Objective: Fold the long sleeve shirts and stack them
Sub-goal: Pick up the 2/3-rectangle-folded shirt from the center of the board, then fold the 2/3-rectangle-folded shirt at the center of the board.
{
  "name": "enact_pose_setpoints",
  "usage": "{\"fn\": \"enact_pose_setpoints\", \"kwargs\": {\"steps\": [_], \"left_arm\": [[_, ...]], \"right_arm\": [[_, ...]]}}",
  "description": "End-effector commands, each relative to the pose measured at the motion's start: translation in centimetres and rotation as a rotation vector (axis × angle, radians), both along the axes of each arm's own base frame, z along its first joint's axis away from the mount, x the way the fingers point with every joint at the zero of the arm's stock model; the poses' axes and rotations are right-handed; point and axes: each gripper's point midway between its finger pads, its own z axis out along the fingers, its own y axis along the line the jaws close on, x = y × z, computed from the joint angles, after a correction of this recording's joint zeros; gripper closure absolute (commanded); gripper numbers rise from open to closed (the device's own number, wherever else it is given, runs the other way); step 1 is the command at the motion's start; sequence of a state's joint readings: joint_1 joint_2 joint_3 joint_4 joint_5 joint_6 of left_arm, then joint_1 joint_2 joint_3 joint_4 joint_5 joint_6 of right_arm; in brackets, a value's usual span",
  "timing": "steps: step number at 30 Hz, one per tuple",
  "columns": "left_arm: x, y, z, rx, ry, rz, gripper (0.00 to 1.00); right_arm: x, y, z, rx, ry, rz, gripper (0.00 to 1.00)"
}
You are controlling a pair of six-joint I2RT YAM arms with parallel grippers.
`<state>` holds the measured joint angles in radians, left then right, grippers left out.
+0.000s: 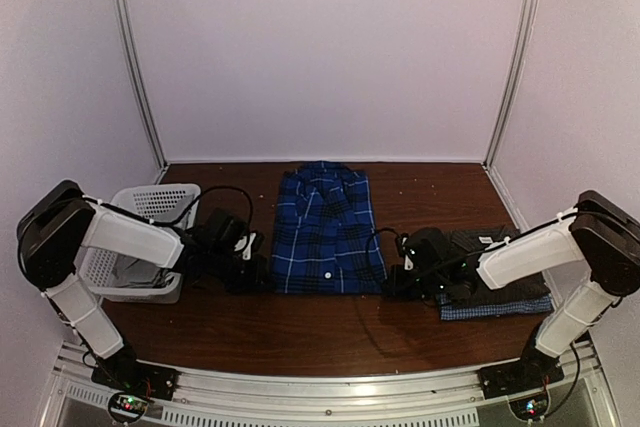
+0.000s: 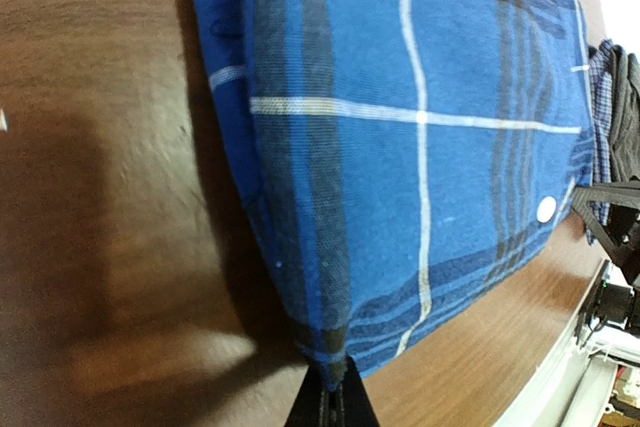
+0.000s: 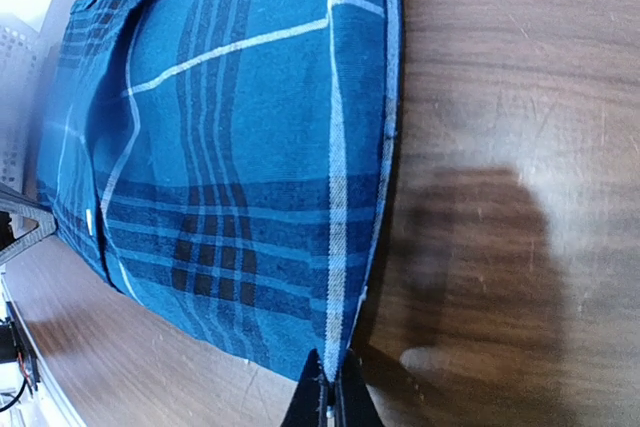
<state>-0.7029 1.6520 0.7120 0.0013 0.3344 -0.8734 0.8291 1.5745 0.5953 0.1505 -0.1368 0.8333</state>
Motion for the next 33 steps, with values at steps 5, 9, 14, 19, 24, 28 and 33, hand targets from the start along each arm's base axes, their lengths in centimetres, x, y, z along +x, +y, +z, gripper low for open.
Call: {"fn": "enact_pose_setpoints", "kwargs": {"steps": [5,9,14,19,24,28,33], "left_arm": [[-3.4,2.1,2.3,0.034,-0.018,-0.029,1.0],[-5.9,3.7,2.9,0.062,-0.023,-0.031,1.0],[-9.0,5.7,3.1,0.104,-0.019,-0.022,1.0],[-10.0,6.4,5.2,0.086,-0.055,-0.016,1.0],[-9.1,5.9,8.6,0.077,-0.116,-0.03,1.0],[-7.1,4.9,12.1,0.098,-0.186,-0.063,1.0],[0.2,3.9,14.5,0.089,-0.224,-0.095,1.0]], "right_arm": [[-3.8,-0.6,0.8,0.003,0.016,0.05,1.0],[-6.0,-0.9,2.2,0.03,0.01,0.055,1.0],[-8.6,-1.0,4.5,0.081,-0.005,0.061,1.0],[-10.0,-0.1,6.6,0.131,-0.021,0.086,1.0],[-9.5,1.4,9.7,0.146,-0.07,0.109,1.0],[-6.7,2.0,13.7,0.149,-0.17,0.072,1.0],[0.8,2.8,17.2,0.222,-0.23,0.051,1.0]]}}
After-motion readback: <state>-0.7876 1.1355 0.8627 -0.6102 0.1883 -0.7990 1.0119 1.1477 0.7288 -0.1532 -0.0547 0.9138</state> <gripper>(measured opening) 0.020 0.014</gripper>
